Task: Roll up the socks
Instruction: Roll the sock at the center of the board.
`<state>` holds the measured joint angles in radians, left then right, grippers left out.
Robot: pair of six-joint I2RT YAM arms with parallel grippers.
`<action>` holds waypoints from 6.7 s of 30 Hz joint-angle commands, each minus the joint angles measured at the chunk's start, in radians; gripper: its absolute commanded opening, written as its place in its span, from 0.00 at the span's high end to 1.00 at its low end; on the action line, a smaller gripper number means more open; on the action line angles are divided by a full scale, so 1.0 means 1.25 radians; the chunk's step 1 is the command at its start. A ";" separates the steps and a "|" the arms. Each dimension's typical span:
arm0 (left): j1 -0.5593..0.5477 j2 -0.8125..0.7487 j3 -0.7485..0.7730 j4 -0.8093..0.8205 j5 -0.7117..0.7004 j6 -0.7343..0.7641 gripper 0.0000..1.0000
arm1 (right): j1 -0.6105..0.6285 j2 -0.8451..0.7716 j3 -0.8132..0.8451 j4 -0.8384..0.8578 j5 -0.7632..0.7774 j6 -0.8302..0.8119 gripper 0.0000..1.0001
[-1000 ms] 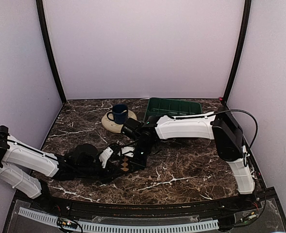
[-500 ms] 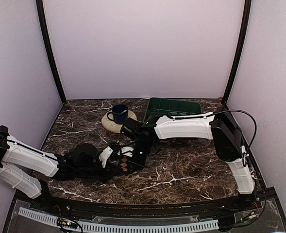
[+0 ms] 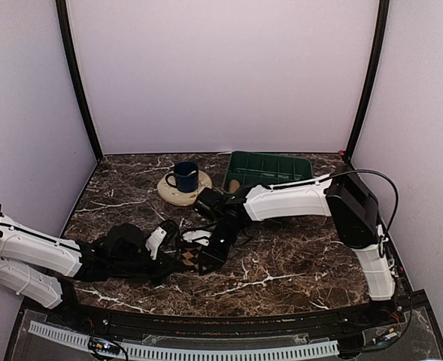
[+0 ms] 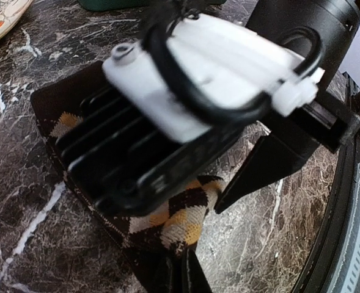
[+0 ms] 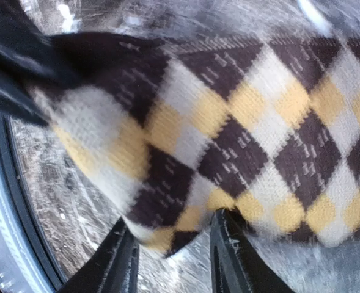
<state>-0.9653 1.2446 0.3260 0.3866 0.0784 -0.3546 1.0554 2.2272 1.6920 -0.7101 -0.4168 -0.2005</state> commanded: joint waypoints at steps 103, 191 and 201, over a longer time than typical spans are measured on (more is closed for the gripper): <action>0.310 0.124 0.093 -0.248 0.493 -0.393 1.00 | 0.103 -0.087 -0.274 0.565 0.103 -0.083 0.76; -0.181 -0.081 0.097 -0.315 -0.347 0.082 0.69 | -0.061 0.163 0.109 0.155 -0.369 0.345 1.00; -0.202 0.047 0.156 -0.333 -0.394 0.097 0.67 | -0.063 0.152 0.089 0.138 -0.384 0.323 1.00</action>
<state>-1.2087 1.2785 0.4843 -0.0036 -0.3645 -0.2569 0.9840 2.4187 1.8065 -0.5137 -0.8761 0.2226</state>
